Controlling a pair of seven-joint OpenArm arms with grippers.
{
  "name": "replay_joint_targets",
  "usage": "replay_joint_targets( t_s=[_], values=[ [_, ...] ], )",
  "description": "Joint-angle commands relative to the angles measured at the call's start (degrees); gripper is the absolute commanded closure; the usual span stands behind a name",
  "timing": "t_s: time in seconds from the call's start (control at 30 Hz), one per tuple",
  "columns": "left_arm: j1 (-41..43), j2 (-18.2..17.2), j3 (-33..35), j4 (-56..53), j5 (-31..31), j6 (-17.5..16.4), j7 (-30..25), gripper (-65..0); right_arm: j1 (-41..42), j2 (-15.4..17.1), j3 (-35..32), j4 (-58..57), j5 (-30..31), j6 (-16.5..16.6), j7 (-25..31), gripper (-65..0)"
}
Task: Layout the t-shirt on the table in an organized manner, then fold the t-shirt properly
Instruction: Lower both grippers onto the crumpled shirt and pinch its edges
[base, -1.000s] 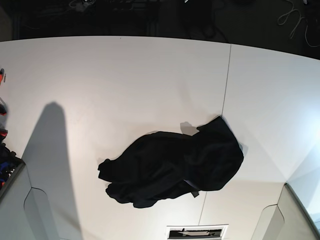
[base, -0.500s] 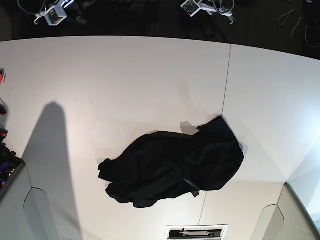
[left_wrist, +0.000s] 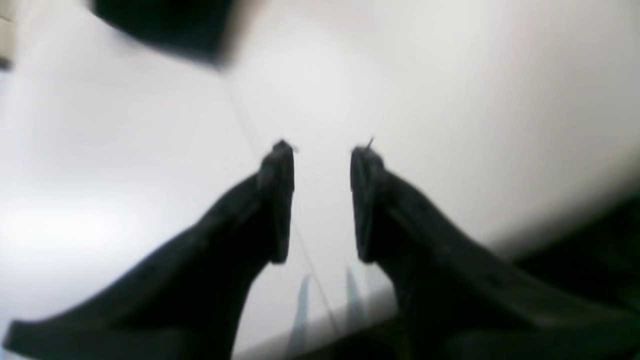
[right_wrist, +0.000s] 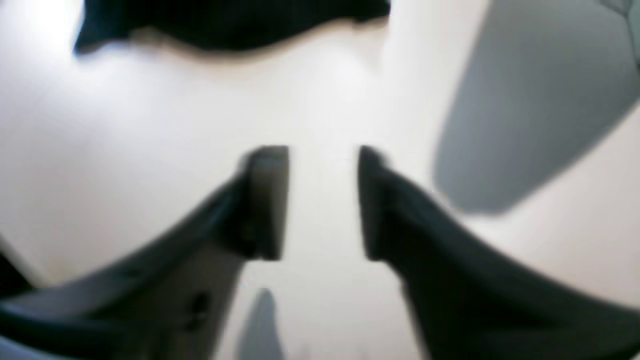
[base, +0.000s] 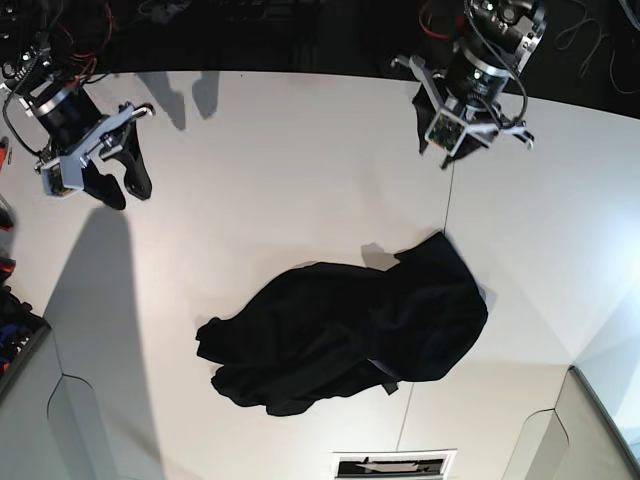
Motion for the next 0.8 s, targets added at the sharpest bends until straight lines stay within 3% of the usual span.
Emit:
replay_joint_targets(
  t_s=[0.0,0.1,0.23,0.4,0.57,0.77],
  values=[
    [-3.04,-0.26,-0.37,-1.44,-0.98,0.42,-0.96,-22.9,2.12,-0.55,-0.44,-0.94,0.33,-0.24,0.83,-32.2],
    [-12.46,0.22,-0.37,-10.56,-2.67,-0.17,-1.38,-23.7,8.44,-4.66,-2.58,-7.50,-1.66,-0.26,0.46,-35.4],
    [-24.17,0.87,-0.35,-22.51,-3.19,-0.92,-2.54,-34.6,16.11,-10.01,-5.07,-16.85,-4.31,-0.28,0.52,-35.4],
    [-34.07,1.05,-0.33,-32.48,-6.38,-1.81,-2.97,-35.4,23.15,-15.13,-5.09,-24.52,-4.98,-0.26,0.50,-35.4],
    [-37.90,2.93,-0.33,-38.84,-8.68,-5.66,-3.37,-35.4,28.52,-18.69,-5.09,-29.27,-7.15,-0.28,0.57,-35.4],
    [-37.94,6.36,-0.33,-42.21,-8.66,-5.62,-4.76,-35.4,34.42,-20.87,-5.09,-34.75,-9.31,-3.21,1.51,-35.4]
  ],
)
